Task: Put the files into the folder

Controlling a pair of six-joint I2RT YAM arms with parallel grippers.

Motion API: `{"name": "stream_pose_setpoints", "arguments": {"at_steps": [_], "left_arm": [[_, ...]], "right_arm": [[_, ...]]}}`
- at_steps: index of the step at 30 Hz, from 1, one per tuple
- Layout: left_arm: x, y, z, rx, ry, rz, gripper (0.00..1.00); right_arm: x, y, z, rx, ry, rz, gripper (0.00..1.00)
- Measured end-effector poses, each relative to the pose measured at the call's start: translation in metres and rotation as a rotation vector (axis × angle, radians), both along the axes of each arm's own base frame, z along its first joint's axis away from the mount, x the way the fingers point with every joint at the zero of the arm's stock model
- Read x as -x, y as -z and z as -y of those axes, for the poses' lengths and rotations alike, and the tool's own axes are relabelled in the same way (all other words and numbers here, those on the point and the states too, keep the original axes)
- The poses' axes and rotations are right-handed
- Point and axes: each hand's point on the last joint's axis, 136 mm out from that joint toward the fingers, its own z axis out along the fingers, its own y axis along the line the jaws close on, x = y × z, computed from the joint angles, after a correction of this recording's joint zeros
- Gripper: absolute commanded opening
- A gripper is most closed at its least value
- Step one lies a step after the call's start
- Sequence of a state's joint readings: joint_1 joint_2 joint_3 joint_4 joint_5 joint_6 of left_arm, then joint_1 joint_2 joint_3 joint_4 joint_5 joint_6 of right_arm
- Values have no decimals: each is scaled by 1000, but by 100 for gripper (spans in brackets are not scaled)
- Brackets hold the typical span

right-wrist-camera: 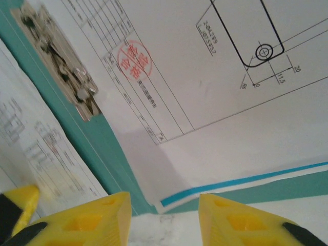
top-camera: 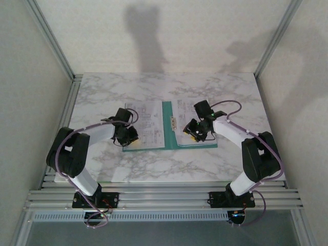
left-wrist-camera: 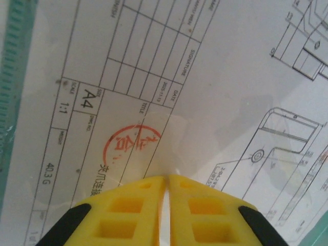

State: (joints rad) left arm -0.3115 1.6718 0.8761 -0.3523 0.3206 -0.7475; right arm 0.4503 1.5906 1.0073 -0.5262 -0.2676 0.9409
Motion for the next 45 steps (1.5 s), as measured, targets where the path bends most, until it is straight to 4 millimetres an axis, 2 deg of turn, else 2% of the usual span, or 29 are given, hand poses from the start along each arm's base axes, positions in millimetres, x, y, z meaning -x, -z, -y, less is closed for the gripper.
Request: {"name": "stream_pose_setpoints", "arguments": {"at_steps": [2,4,7,9,14,17,21,25,32,38,45], "left_arm": [[-5,-1,-2,-16,2,5,15],[-9,-2,-3,-25,4,11,22],[-11,-5,-3,-26,1,18,43],[-11,-12,-4,-23,-11,30,52],[-18,-51,-15,23,-59,126,54],[-21,-59,-35,47,-114,150,55],[-16,-48,-61,60,-171,115,54],[-15,-45,-71,79,-172,104,54],[-11,-33,-74,102,-136,70,54],[-8,-21,-71,107,-83,43,54],[-6,-18,-68,107,-37,44,55]], "right_arm": [[4,2,-3,-21,-19,-3,35],[8,3,-7,-45,-38,-7,30],[12,2,-19,-84,-86,0,21],[13,0,-33,-114,-127,-2,15],[13,7,-66,-157,-222,-20,10],[12,14,-81,-164,-254,-37,6],[10,23,-91,-162,-271,-52,6],[6,27,-95,-163,-274,-53,5],[8,42,-96,-149,-276,-82,4],[8,45,-95,-138,-274,-85,1],[10,54,-91,-115,-275,-94,0]]}}
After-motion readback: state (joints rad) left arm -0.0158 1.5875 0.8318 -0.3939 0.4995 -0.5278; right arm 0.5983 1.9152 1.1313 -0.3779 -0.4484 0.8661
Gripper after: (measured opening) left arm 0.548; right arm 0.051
